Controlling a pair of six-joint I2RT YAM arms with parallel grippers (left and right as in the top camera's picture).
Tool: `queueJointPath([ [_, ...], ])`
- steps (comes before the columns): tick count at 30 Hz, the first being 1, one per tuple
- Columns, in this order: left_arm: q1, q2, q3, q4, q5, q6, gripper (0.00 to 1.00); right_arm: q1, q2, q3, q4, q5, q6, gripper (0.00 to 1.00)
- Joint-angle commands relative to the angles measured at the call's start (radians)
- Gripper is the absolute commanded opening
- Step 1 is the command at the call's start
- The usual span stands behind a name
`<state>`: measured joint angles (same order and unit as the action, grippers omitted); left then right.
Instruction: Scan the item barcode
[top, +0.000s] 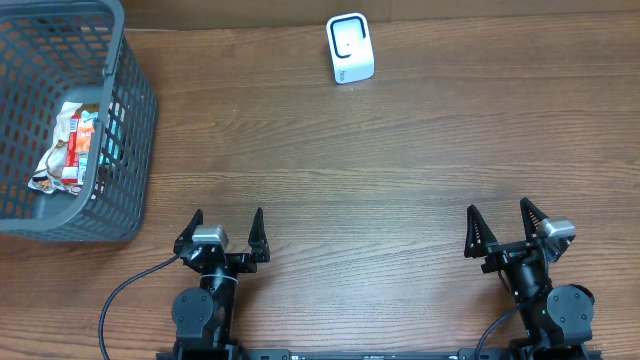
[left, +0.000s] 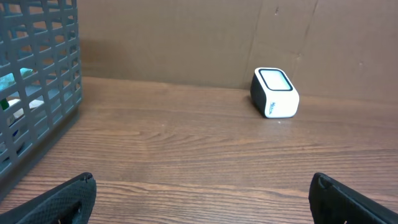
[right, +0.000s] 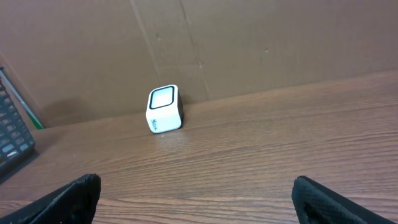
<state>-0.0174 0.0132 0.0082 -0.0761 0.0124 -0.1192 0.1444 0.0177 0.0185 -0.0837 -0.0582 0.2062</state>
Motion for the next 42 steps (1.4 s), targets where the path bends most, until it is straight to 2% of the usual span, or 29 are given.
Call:
queueJointPath([
  [1,0.0,-0.008,-0.003,-0.001,0.006,0.019,1.0,-0.005,0.002,-0.01,0.003,0.013,0.004,1.0],
  [10,0.0,-0.008,-0.003,0.007,-0.044,0.019,1.0,-0.005,0.002,-0.01,0.003,0.013,0.004,1.0],
  [14,0.0,-0.008,0.014,0.001,0.037,0.019,1.0,-0.005,0.002,-0.01,0.003,0.013,0.004,1.0],
  [16,0.0,-0.008,0.062,-0.046,0.074,0.019,1.0,-0.005,0.002,-0.01,0.003,0.013,0.004,1.0],
  [21,0.0,0.01,0.261,-0.235,0.059,0.009,1.0,-0.005,0.002,-0.01,0.003,0.013,0.004,1.0],
  [26,0.0,0.141,0.563,-0.46,0.067,0.001,1.0,-0.005,0.002,-0.01,0.003,0.013,0.004,1.0],
  [29,0.0,0.298,0.803,-0.646,0.067,0.051,1.0,-0.005,0.002,-0.01,0.003,0.013,0.004,1.0],
  [34,0.0,0.655,1.276,-0.99,0.065,0.154,1.0,-0.005,0.002,-0.01,0.003,0.013,0.004,1.0],
  [38,0.0,0.955,1.669,-1.262,0.076,0.161,1.0,-0.005,0.002,-0.01,0.003,0.013,0.004,1.0],
  [42,0.0,1.165,1.912,-1.317,0.119,0.161,1.0,-0.005,0.002,-0.01,0.003,0.013,0.004,1.0],
])
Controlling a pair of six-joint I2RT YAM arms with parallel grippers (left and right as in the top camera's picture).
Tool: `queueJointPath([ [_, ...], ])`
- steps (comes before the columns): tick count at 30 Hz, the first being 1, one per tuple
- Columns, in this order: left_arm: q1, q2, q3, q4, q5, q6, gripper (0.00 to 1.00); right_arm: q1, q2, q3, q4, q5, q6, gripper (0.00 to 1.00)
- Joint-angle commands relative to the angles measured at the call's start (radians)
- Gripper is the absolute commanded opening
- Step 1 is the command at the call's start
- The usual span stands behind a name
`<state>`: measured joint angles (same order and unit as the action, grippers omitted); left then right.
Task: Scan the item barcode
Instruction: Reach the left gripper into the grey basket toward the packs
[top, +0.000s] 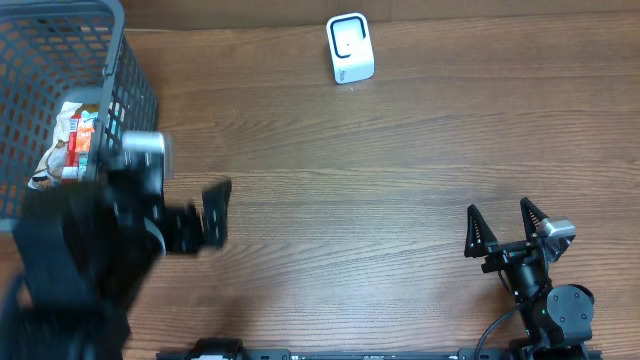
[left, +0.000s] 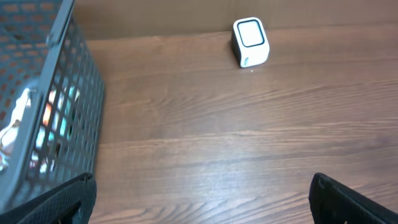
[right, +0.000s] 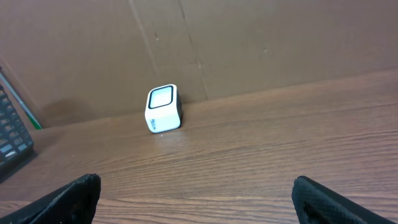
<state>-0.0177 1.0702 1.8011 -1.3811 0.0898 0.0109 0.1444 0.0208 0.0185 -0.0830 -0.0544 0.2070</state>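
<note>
The white barcode scanner (top: 350, 48) stands at the table's far edge, its window also showing in the left wrist view (left: 250, 42) and the right wrist view (right: 163, 108). Packaged items (top: 72, 142) lie in the grey basket (top: 135, 115) at the far left. My left gripper (top: 190, 225) is raised and blurred, just right of the basket, open and holding nothing (left: 202, 199). My right gripper (top: 508, 225) rests low at the front right, open and holding nothing (right: 199, 199).
The basket's mesh wall (left: 68, 106) fills the left side of the left wrist view, with packets dimly visible through it. A brown cardboard wall (right: 249, 43) stands behind the scanner. Bare wooden tabletop (top: 380, 180) lies between the arms and the scanner.
My left arm has risen from its low rest at the front and now hangs higher and further left, beside the basket. Its jaws stay open. The right arm has not moved.
</note>
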Motion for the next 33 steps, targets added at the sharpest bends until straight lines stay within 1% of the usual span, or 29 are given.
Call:
queueJointPath([
  [1,0.0,0.146,0.155,-0.011,0.041,0.031,1.0,-0.005,-0.001,-0.01,0.002,0.009,0.003,1.0],
  [3,0.0,0.2,0.195,0.0,0.01,0.055,1.0,-0.005,-0.001,-0.01,0.002,0.009,0.003,1.0],
  [6,0.001,0.259,0.227,0.051,-0.1,0.138,1.0,-0.005,-0.001,-0.01,0.002,0.009,0.003,1.0],
  [8,0.001,0.28,0.231,0.079,-0.167,0.23,1.0,-0.005,-0.001,-0.01,0.002,0.009,0.003,1.0],
  [9,0.003,0.29,0.231,0.106,-0.215,0.249,1.0,-0.005,-0.001,-0.01,0.002,0.009,0.003,1.0],
  [12,0.043,0.313,0.231,0.177,-0.296,0.261,1.0,-0.005,-0.001,-0.01,0.002,0.009,0.003,1.0],
  [14,0.102,0.328,0.231,0.205,-0.307,0.274,0.99,-0.005,-0.001,-0.01,0.002,0.009,0.003,1.0],
  [18,0.267,0.369,0.231,0.219,-0.271,0.274,1.0,-0.005,-0.001,-0.01,0.002,0.009,0.003,1.0],
  [21,0.415,0.416,0.231,0.219,-0.135,0.27,1.0,-0.005,-0.001,-0.01,0.002,0.009,0.003,1.0],
  [25,0.563,0.486,0.231,0.219,0.066,0.275,1.0,-0.005,-0.001,-0.01,0.002,0.009,0.003,1.0],
  [27,0.616,0.525,0.231,0.215,0.095,0.283,1.0,-0.005,-0.001,-0.01,0.002,0.009,0.003,1.0],
  [29,0.656,0.563,0.231,0.211,0.095,0.307,1.0,-0.005,-0.001,-0.01,0.002,0.009,0.003,1.0],
  [33,0.71,0.637,0.231,0.211,0.095,0.317,1.0,-0.005,-0.001,-0.01,0.002,0.009,0.003,1.0],
])
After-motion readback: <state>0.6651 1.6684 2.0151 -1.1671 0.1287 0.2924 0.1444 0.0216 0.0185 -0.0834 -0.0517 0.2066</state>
